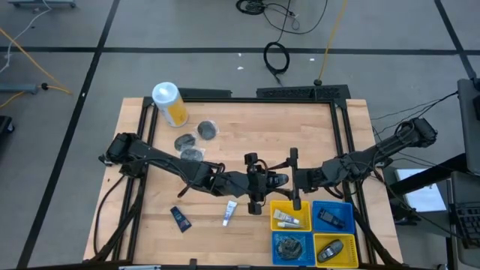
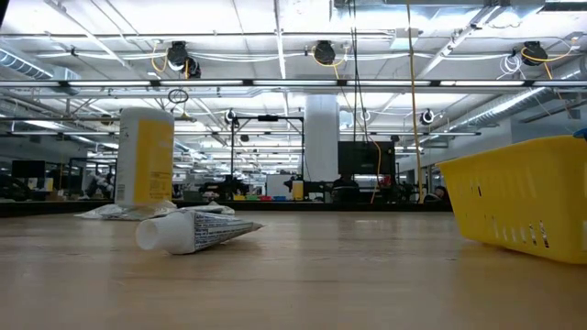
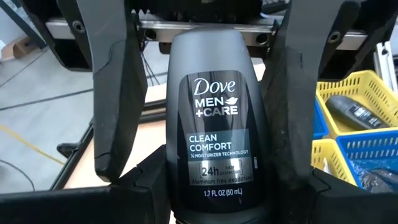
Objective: Pick & Place Travel size toiletries
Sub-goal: Put the black deodorant into the bottom yellow bin
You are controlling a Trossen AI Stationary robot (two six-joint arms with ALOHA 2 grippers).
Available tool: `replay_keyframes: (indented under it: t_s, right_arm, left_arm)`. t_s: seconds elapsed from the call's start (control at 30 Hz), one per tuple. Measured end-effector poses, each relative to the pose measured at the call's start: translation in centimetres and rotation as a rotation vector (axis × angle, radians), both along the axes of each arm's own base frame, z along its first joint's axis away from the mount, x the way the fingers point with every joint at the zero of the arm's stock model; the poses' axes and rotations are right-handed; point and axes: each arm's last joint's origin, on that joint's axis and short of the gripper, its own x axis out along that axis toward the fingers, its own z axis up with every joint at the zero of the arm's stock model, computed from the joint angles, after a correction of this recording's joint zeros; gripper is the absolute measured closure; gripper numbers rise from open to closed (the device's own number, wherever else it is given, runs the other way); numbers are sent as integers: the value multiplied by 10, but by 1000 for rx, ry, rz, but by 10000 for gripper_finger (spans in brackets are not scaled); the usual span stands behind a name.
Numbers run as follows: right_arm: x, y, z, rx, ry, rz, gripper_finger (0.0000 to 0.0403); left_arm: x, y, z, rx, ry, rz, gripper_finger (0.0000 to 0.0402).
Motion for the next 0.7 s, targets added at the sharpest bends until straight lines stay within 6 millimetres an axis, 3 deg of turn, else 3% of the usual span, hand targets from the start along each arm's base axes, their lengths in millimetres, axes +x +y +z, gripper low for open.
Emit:
replay_keyframes:
  t_s: [0.5,0.6,0.7]
  right_arm:
    - [-1,2,3,44,-26,28,155]
    - [-2,7,5,48,-43,44,174]
    - [-4,12,6,46,-53,63,217]
  left_arm:
    - [2,-2,7,41,-65,-23,209]
    - [2,-2,7,50,-68,-26,209]
    - [2,-2,7,57,-65,-33,209]
